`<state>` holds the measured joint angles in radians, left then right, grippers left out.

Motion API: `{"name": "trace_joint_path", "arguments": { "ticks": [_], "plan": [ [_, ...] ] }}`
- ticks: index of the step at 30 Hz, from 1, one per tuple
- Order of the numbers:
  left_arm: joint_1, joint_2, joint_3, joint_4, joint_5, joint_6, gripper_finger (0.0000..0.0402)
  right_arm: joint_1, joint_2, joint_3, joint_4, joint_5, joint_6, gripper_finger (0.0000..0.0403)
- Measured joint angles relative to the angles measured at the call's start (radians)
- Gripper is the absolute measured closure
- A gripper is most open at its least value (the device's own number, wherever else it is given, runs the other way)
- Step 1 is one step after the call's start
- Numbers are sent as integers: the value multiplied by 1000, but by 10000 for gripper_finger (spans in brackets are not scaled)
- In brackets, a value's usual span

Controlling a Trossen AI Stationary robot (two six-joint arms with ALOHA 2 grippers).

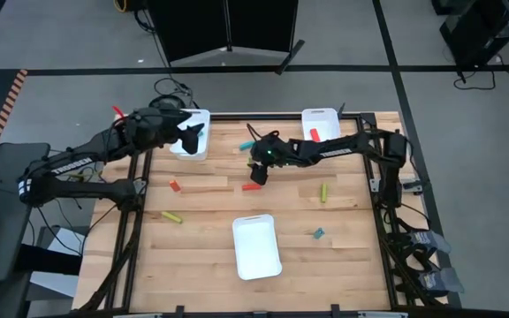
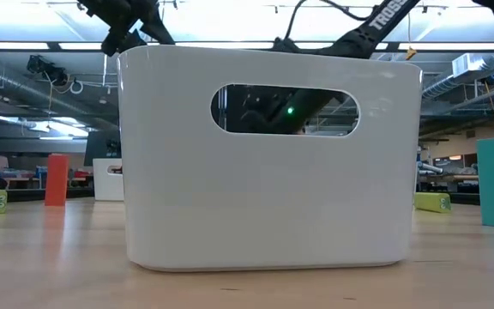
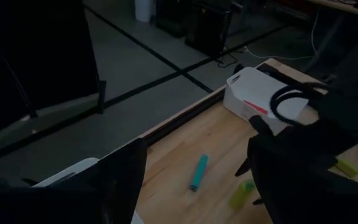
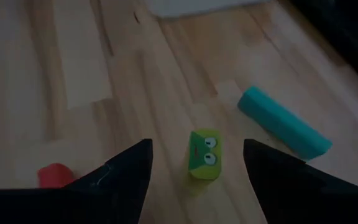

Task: Sort blocks
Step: Put the center green block into the bottom center white bin

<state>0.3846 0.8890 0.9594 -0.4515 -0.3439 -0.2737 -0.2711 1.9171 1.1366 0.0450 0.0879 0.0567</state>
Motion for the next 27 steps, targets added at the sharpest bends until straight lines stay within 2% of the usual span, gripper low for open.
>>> {"name": "trace_joint_path", "arguments": {
  "ticks": [4,8,12,17,22,27],
  "plan": [
    [-13,0,0,-2,-3,0,115,-6,39,17,-5,-4,4,151],
    [-15,0,0,-21,-4,0,115,-6,63,26,0,-4,8,181],
    [-15,0,0,-41,-8,-5,115,-6,62,27,2,-3,11,236],
    [-15,0,0,-42,-14,-6,115,-6,61,27,12,2,10,325],
    [-15,0,0,-42,-15,-6,115,-6,59,27,12,4,6,331],
    [-15,0,0,-48,-15,-18,115,-1,-4,26,-18,0,-4,331]
  ]
}}
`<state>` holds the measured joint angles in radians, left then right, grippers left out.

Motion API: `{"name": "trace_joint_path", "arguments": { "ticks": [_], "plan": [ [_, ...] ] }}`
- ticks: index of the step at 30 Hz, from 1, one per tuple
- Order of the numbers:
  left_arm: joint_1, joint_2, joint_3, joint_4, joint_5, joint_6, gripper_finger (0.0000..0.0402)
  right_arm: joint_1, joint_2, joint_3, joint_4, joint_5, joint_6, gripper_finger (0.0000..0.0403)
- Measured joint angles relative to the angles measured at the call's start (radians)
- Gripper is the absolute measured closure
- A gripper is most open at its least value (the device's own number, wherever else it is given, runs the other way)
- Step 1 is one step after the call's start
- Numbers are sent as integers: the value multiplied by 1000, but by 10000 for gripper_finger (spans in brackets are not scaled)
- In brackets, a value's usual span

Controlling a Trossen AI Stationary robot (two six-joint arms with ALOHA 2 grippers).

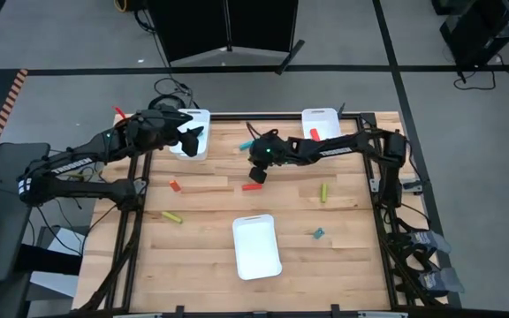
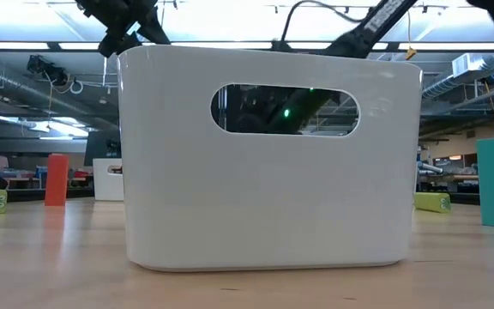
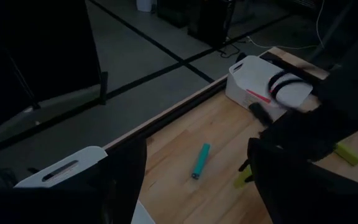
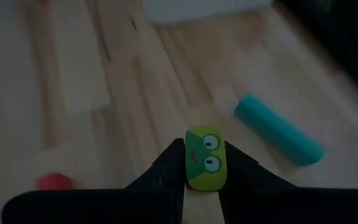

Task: Sort blocks
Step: Put the center green block into the bottom center white bin

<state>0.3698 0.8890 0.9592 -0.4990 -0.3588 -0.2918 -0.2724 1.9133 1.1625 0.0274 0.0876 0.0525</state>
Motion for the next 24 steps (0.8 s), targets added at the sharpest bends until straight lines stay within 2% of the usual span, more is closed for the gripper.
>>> {"name": "trace_joint_path", "arguments": {
  "ticks": [5,11,13,18,24],
  "plan": [
    [-4,0,0,-6,-1,-1,115,28,-145,0,-65,-64,-46,331],
    [-6,0,0,-9,0,-1,115,83,-326,0,-147,-329,-87,331],
    [-6,0,0,-9,-1,-1,115,116,-356,0,-182,-384,-93,331],
    [-6,1,0,-9,-4,-1,115,235,-357,0,-240,-430,-127,331],
    [-6,3,0,-9,-7,-1,115,361,-263,-1,-197,-437,-105,331]
  ]
}}
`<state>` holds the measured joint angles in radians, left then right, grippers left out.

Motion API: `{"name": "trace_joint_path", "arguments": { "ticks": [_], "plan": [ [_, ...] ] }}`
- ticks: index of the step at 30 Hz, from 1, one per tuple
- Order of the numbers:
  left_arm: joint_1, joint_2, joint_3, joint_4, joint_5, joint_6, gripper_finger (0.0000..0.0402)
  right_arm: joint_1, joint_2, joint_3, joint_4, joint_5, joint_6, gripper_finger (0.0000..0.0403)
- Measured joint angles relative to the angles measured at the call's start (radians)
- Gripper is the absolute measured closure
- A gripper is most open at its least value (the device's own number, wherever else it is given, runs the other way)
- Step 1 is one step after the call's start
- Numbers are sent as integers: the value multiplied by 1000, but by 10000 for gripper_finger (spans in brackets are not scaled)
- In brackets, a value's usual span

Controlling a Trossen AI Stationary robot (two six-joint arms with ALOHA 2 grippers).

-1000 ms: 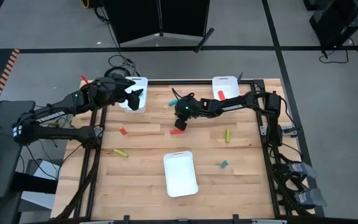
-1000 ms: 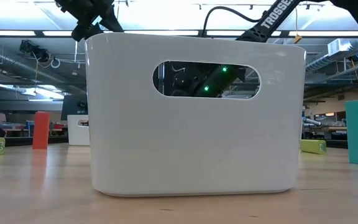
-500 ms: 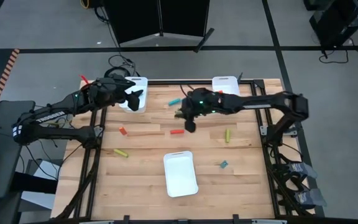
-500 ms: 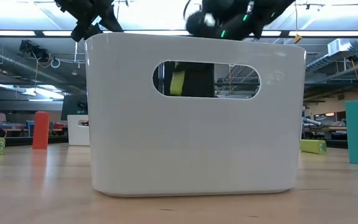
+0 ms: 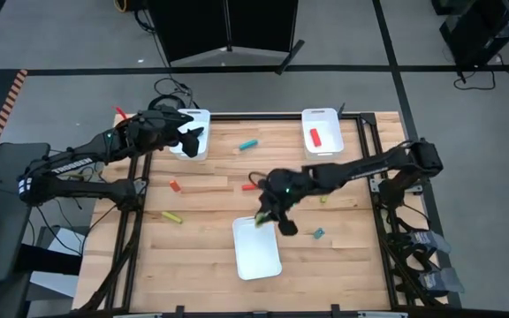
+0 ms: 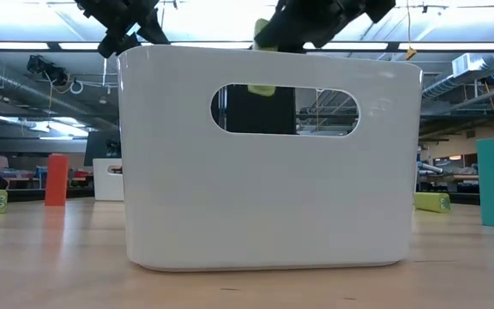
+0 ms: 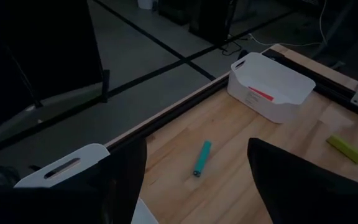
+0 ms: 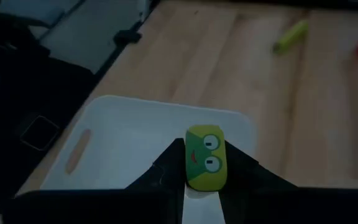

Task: Sort blocks
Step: Put the center green block into the bottom center white bin, then put the left orange block into the top right white bin

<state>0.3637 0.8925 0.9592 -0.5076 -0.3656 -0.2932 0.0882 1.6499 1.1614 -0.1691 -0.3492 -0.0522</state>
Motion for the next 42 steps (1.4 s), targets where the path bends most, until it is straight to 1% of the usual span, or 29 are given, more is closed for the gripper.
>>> {"name": "trace_joint_path", "arguments": {
  "ticks": [5,6,7,11,13,15,17,19,22,26,30,35,42],
  "plan": [
    [0,5,0,0,1,0,115,35,79,0,98,-51,115,331],
    [0,5,0,-1,0,-1,115,38,94,0,122,-56,136,324],
    [0,4,0,0,1,-2,115,44,104,0,143,-57,155,309],
    [0,4,0,-4,22,-3,115,60,120,0,165,-57,180,211],
    [0,4,0,-5,34,-3,115,62,111,0,164,-51,179,169],
    [-3,4,0,-14,38,-3,115,62,93,0,162,-38,161,138],
    [-12,4,0,-24,37,-2,115,61,65,0,163,-4,139,123],
    [-23,4,0,-31,37,-2,115,53,27,0,154,40,104,120],
    [-47,3,0,-53,15,-2,115,30,-38,-2,139,96,48,127],
    [-77,2,0,-96,-7,-5,115,-19,-148,-57,139,162,4,142],
    [-103,2,0,-185,-28,-56,115,-83,-263,-162,137,237,5,155],
    [-138,3,0,-328,-41,-147,115,-153,-423,-330,170,337,56,162],
    [-207,16,0,-562,-36,-268,115,-213,-628,-560,308,461,127,159]
  ]
}}
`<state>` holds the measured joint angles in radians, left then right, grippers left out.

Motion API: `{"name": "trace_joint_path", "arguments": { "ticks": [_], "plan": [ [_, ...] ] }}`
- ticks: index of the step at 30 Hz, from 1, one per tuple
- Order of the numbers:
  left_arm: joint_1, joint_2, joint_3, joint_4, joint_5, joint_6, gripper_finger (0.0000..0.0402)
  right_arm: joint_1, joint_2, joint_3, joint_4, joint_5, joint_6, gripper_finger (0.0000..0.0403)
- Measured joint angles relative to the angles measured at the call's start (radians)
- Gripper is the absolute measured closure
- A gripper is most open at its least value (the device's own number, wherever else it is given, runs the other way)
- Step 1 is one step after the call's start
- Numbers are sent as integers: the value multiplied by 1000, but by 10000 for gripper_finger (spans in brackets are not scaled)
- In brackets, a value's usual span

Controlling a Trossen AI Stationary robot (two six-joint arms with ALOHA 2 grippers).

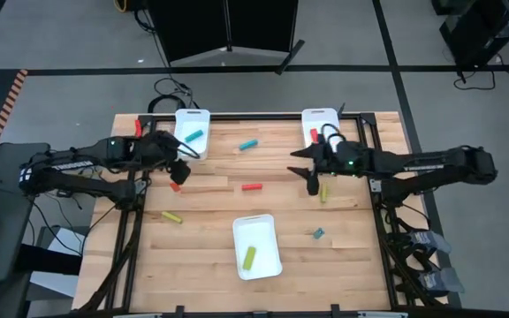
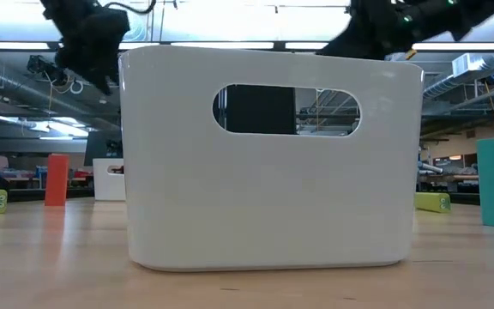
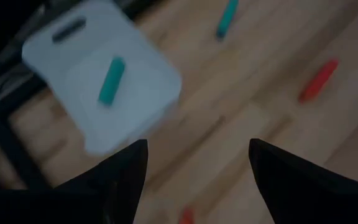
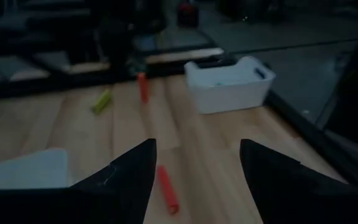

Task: Sort blocks
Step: Put the left orange block into the top right white bin

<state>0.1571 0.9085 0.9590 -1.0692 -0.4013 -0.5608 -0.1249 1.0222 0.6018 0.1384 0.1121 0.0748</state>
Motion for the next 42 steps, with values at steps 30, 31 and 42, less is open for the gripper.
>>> {"name": "trace_joint_path", "arguments": {
  "ticks": [30,31,42],
  "plan": [
    [-133,221,-187,-92,127,31,115,-37,-76,-107,115,18,22,160],
    [-133,221,-193,-92,123,31,115,-36,-76,-107,114,18,22,161],
    [-133,221,-307,0,118,33,115,-33,-76,-107,116,17,28,163]
  ]
}}
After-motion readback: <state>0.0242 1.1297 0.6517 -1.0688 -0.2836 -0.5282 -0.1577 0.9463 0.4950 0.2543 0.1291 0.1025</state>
